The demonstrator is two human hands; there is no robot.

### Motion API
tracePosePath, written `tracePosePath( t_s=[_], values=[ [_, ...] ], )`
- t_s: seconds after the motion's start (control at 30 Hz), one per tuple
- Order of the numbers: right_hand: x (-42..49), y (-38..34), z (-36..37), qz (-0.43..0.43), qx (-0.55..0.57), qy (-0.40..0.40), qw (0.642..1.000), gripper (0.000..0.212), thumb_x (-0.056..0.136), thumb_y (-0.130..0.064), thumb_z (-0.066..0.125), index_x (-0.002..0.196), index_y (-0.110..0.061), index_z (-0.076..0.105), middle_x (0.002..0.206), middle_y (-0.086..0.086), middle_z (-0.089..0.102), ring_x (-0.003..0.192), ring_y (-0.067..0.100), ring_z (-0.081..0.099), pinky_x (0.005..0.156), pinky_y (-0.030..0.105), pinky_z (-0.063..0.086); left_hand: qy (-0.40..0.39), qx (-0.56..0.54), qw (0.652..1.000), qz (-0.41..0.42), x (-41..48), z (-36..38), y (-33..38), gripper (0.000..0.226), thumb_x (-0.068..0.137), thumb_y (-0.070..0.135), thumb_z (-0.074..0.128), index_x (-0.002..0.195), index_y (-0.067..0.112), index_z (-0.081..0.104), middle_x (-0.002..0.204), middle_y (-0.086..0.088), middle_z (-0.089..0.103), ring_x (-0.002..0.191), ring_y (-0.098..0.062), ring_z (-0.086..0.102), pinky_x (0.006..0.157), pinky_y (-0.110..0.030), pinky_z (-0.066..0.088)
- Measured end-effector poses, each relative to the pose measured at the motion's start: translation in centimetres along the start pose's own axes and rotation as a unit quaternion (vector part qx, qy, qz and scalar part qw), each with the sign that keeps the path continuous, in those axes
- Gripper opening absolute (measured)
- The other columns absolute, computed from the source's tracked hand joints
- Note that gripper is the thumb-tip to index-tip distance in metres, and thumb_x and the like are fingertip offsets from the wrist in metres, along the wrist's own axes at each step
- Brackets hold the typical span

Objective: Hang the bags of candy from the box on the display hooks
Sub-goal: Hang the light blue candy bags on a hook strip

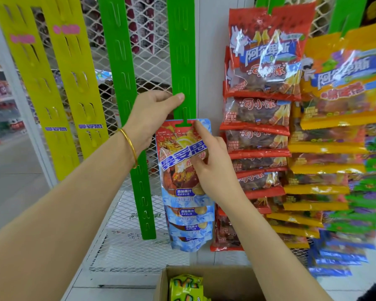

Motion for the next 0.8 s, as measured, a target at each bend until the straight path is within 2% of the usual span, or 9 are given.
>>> tracePosePath(
  t_s=[0.1,0.17,0.3,0.37,0.43,0.53,0.63,0.73,0.8],
  values=[
    [0.0,0.3,-0.1,-0.011,-0.020,0.012,1.000,0.066,0.091,0.001,0.046,0.146,-0.029,0.024,0.118,0.006,0.045,0.088,-0.027,0.032,0.079,-0.009,0.024,0.011,0.023,0.999,0.020,-0.6,0.0,-0.1,0.012,0.087,0.026,0.062,0.082,0.015,0.063,0.071,0.004,0.061,0.049,0.003,0.057,0.054,-0.014,0.050],
    [-0.3,0.1,-0.3,-0.014,-0.038,0.020,0.999,0.066,0.091,0.000,0.047,0.146,-0.030,0.024,0.113,0.004,0.042,0.082,-0.012,0.037,0.078,-0.007,0.026,0.014,0.035,0.998,0.040,-1.3,0.2,-0.1,0.003,0.088,0.019,0.061,0.091,0.020,0.061,0.080,0.009,0.063,0.063,0.004,0.062,0.066,-0.014,0.053],
    [-2.5,-0.4,-1.4,-0.033,-0.108,0.046,0.993,0.062,0.090,0.001,0.050,0.144,-0.022,0.032,0.113,-0.003,0.034,0.083,-0.003,0.032,0.078,-0.004,0.030,0.087,0.174,0.969,0.149,-3.6,0.0,-1.1,0.041,0.082,0.016,0.063,0.122,0.020,0.052,0.115,0.007,0.056,0.110,-0.007,0.049,0.100,-0.027,0.039],
    [-4.3,-0.1,-2.2,-0.041,-0.147,0.069,0.986,0.056,0.089,-0.001,0.052,0.139,-0.021,0.040,0.117,-0.005,0.035,0.092,0.000,0.039,0.081,0.010,0.040,0.154,0.242,0.934,0.213,-6.1,-0.2,-1.4,0.042,0.080,0.018,0.063,0.121,0.017,0.052,0.121,0.002,0.053,0.116,-0.012,0.043,0.101,-0.023,0.029],
    [-6.6,1.0,-3.2,-0.037,-0.148,0.097,0.984,0.046,0.088,-0.001,0.055,0.130,-0.020,0.050,0.118,-0.007,0.039,0.094,0.004,0.048,0.075,0.021,0.048,0.184,0.236,0.915,0.271,-9.6,0.4,-2.1,0.034,0.079,0.013,0.063,0.113,0.013,0.057,0.115,-0.002,0.056,0.111,-0.017,0.047,0.097,-0.018,0.028],
    [-10.5,5.6,-4.2,0.002,-0.137,0.109,0.985,0.036,0.086,-0.002,0.057,0.117,-0.019,0.059,0.111,-0.006,0.047,0.085,0.005,0.053,0.068,0.023,0.049,0.081,0.174,0.923,0.334,-15.7,3.8,-4.6,0.021,0.082,0.009,0.059,0.101,0.014,0.060,0.106,0.001,0.059,0.104,-0.014,0.052,0.095,-0.018,0.031],
    [-14.6,14.5,-3.0,0.128,-0.171,0.019,0.977,0.029,0.085,-0.002,0.057,0.110,-0.016,0.062,0.103,-0.001,0.054,0.086,0.011,0.055,0.072,0.027,0.047,-0.097,0.162,0.938,0.290,-20.5,8.2,-9.7,0.015,0.084,0.013,0.057,0.098,0.020,0.059,0.102,0.008,0.058,0.101,-0.007,0.053,0.093,-0.018,0.036],
    [-21.2,25.3,-0.6,0.328,-0.168,-0.128,0.921,0.023,0.087,-0.004,0.054,0.106,-0.012,0.064,0.102,0.012,0.064,0.085,0.019,0.056,0.074,0.029,0.046,-0.252,0.196,0.933,0.169,-23.4,11.5,-16.8,0.015,0.086,0.021,0.052,0.097,0.021,0.062,0.099,0.008,0.060,0.098,-0.005,0.052,0.090,-0.013,0.035],
    [-26.4,30.4,0.6,0.435,-0.157,-0.184,0.867,0.015,0.088,-0.009,0.055,0.099,-0.017,0.062,0.104,0.013,0.064,0.085,0.018,0.053,0.073,0.030,0.048,-0.300,0.214,0.925,0.096,-24.4,12.5,-20.9,0.017,0.085,0.022,0.050,0.094,0.021,0.064,0.095,0.009,0.060,0.095,-0.004,0.051,0.086,-0.006,0.032]
  ],
)
Point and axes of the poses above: each hand's wrist, its own x-axis towards the middle knuckle, its own z-axis out of the palm, y = z × x, the point moved 6 cm from there along x, towards the middle knuckle
